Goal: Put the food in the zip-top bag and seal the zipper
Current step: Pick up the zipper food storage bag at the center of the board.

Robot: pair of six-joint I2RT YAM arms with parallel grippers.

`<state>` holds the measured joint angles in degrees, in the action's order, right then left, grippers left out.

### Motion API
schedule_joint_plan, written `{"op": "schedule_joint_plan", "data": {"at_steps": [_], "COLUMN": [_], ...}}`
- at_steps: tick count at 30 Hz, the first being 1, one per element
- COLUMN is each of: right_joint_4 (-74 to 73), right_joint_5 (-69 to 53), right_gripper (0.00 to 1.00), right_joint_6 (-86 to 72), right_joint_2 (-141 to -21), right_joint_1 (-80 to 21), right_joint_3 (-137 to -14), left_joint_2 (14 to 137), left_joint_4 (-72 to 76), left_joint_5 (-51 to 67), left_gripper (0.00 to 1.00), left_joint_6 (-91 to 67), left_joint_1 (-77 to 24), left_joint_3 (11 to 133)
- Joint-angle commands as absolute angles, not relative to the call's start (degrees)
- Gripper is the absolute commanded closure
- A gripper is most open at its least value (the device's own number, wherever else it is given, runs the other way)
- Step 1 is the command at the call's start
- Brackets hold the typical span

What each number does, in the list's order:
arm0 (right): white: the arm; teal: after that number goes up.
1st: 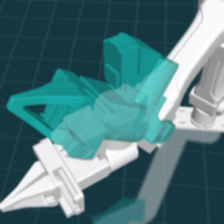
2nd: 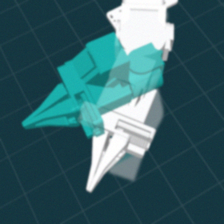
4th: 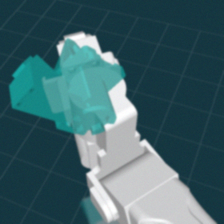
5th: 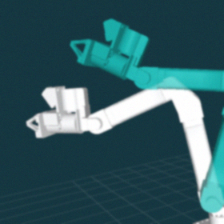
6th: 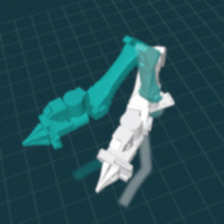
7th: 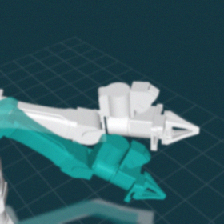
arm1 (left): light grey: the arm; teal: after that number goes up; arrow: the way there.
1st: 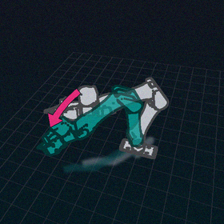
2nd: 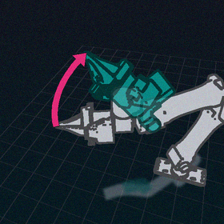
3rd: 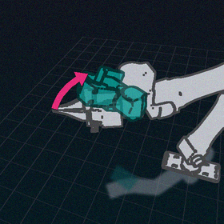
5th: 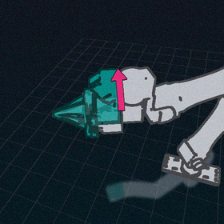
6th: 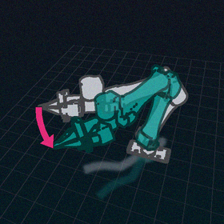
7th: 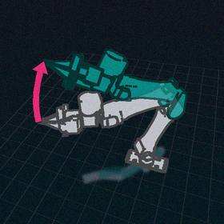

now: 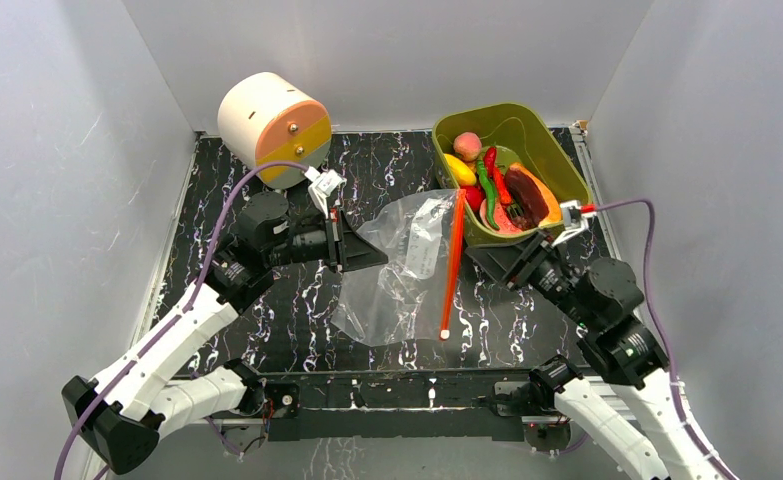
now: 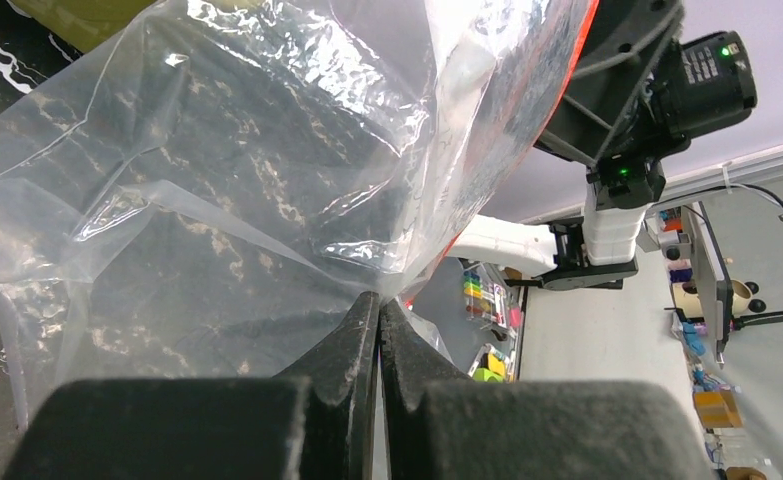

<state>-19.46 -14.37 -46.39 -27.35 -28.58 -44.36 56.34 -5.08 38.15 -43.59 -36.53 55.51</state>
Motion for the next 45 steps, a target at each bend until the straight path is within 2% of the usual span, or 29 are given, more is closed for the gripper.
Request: {"op": "schedule_joint_plan", "data": {"at_steps": [1,12,19,22,25,30,31,33,37,38,40,45], "right_joint_4": [-15.31,-10.80,-0.08,0.70,0.13,0.44,0.32,-0.53,-3.45,-5.06,-9.35,-17.19], "right_joint_5": [-12.06,-16.24,-28.57,-28.71,-27.11,-27.58,-27.75,-27.80,-26.85,-25.98,-24.06,-21.14], "right_gripper": [0.63,0.61,0.59,0.62,0.68,0.96,1.00,1.00,1.00,1.00,1.00,1.00], "right_joint_6": [-46.21,-47.30,-51.89,-52.38,-52.01,-51.59,-51.53,-51.11,-49.57,-49.19,-46.48,-43.34], "right_joint_2": [-23.92,-25.38,-29.93,-30.05,-29.06,-28.68,-28.81,-29.32,-30.20,-30.56,-31.79,-36.07], "right_joint_1": [-28.46,-28.48,-28.48,-28.48,-28.48,-28.48,-28.48,-28.48,-28.48,-28.43,-28.48,-28.48], "right_joint_3": [-45.63,-42.88,-38.58,-37.70,-37.44,-37.50,-37.64,-38.25,-40.54,-41.44,-44.34,-50.03], "left_joint_2": [55.91,54.47,54.79,54.61,54.38,54.14,54.15,54.07,53.07,52.81,52.93,55.10], "left_joint_4": [-2.75,-0.92,1.46,1.63,1.01,-1.54,-2.99,-7.61,-13.92,-15.18,-17.47,-20.27], "left_joint_5": [39.67,39.58,40.07,40.08,39.69,37.70,36.47,32.03,24.86,23.78,21.89,21.23], "left_gripper": [1.00,1.00,1.00,1.00,1.00,1.00,0.95,0.78,0.33,0.27,0.18,0.14], "left_joint_6": [-44.49,-46.37,-48.10,-48.08,-47.73,-46.70,-46.04,-43.94,-40.06,-39.09,-37.10,-33.30], "left_joint_1": [-36.39,-36.39,-36.39,-36.39,-36.39,-36.39,-36.41,-36.39,-36.40,-36.39,-36.39,-36.39], "left_joint_3": [55.92,54.87,53.85,53.88,53.75,53.73,53.98,55.30,57.32,57.93,59.46,62.41]}}
